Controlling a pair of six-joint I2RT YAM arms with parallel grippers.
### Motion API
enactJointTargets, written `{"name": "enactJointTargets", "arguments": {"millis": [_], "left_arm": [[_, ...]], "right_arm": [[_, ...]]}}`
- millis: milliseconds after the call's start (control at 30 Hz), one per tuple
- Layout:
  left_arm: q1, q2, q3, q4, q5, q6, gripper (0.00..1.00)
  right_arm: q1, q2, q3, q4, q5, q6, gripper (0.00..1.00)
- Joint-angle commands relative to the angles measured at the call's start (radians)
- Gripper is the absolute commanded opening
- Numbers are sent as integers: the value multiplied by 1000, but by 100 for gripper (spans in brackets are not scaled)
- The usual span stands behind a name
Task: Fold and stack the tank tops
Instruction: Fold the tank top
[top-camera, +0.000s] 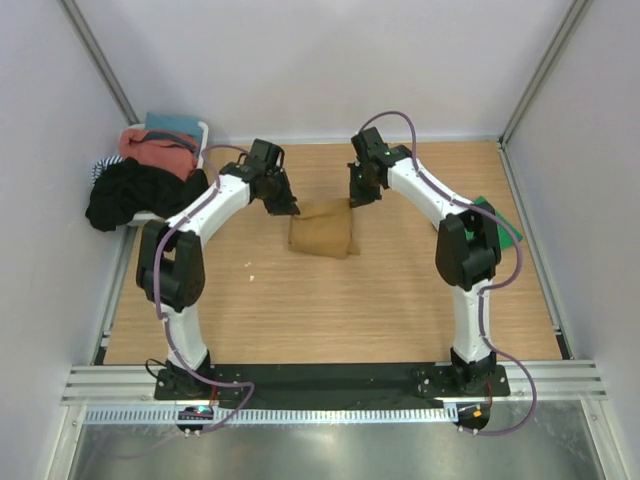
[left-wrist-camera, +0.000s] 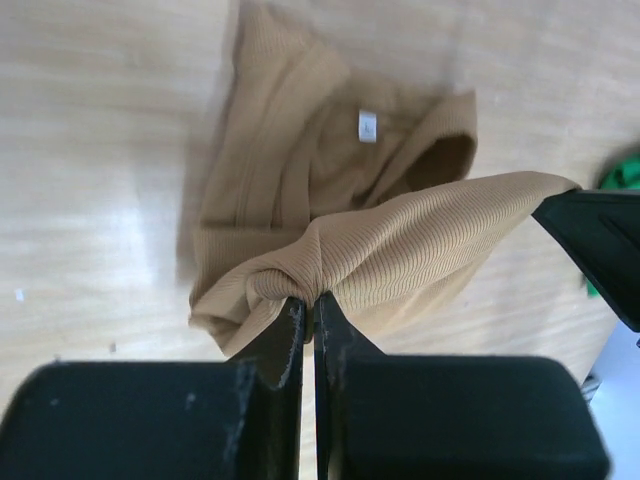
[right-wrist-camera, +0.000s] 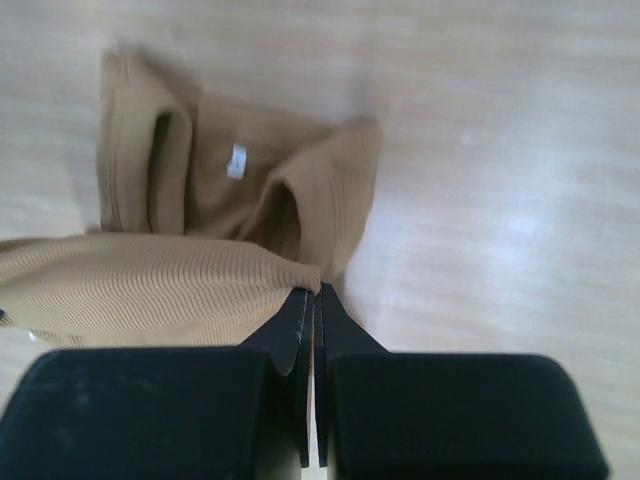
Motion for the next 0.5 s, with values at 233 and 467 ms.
{"name": "enactJointTargets", "arguments": {"millis": [233,467], "left_arm": [[64,340,371,109,151,-35,25],[65,345,481,34,46,10,82]], "right_arm": [[-115,308,411,-25,-37,68,3],[-121,266,359,45,-30,62,45]]}}
